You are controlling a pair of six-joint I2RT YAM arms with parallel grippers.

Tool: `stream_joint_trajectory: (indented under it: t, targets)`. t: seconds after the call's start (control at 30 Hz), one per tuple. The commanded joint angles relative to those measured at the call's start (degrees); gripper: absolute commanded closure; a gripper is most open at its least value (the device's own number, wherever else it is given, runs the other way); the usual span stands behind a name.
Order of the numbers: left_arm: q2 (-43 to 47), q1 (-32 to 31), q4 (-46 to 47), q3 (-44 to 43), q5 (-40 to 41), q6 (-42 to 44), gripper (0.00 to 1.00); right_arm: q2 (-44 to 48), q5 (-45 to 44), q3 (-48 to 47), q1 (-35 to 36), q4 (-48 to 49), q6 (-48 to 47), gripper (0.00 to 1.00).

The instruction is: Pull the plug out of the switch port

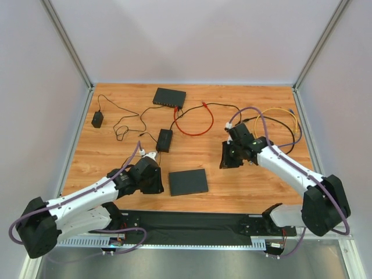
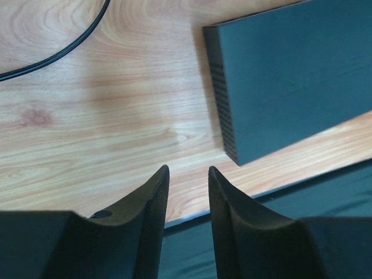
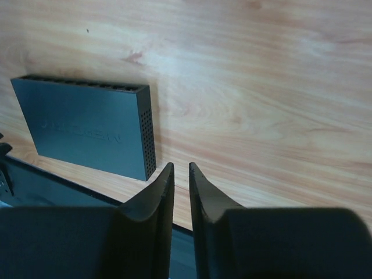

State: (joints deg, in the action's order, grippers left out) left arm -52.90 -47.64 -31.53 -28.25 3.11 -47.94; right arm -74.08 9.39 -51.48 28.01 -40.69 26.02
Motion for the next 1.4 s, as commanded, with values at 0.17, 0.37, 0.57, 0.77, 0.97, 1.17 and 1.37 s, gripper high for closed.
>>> stream_joint_trajectory:
  t: [0.17,0.37,0.57,0.77,0.97,1.17,1.37]
  targets:
    - [-9.49,0.09,3.13,-3.22,-1.08,0.83,0.65,-9.05,-7.27,1.30,11.36,4.48,4.39,0.95]
    - [-14.15,0.09,9.37,-3.65,-7.76,1.45,0.69,-9.94,-8.33,4.81,13.82,7.55,5.97,0.96]
    - [-18.02,-0.53,12.98,-3.57,-11.11,0.66,0.71,-11.08,-6.67,6.75,14.26,11.41,7.20,0.95]
    - [-17.76,-2.63,14.21,-2.86,-11.29,-1.09,0.71,-16.17,-4.38,3.68,15.32,13.35,7.11,0.95]
    - [-21.96,-9.56,18.95,-4.79,-11.82,-4.96,0.71,-19.69,-3.50,-3.44,15.76,12.83,6.94,0.94]
    - [-28.92,-15.29,21.68,-10.95,-12.17,-6.98,0.71,-24.88,-1.81,-15.56,15.67,10.29,6.07,0.94]
    - [-18.92,-15.47,14.33,-10.25,-6.37,-5.59,0.68,-21.91,-16.66,-20.51,14.62,-0.26,1.32,0.89]
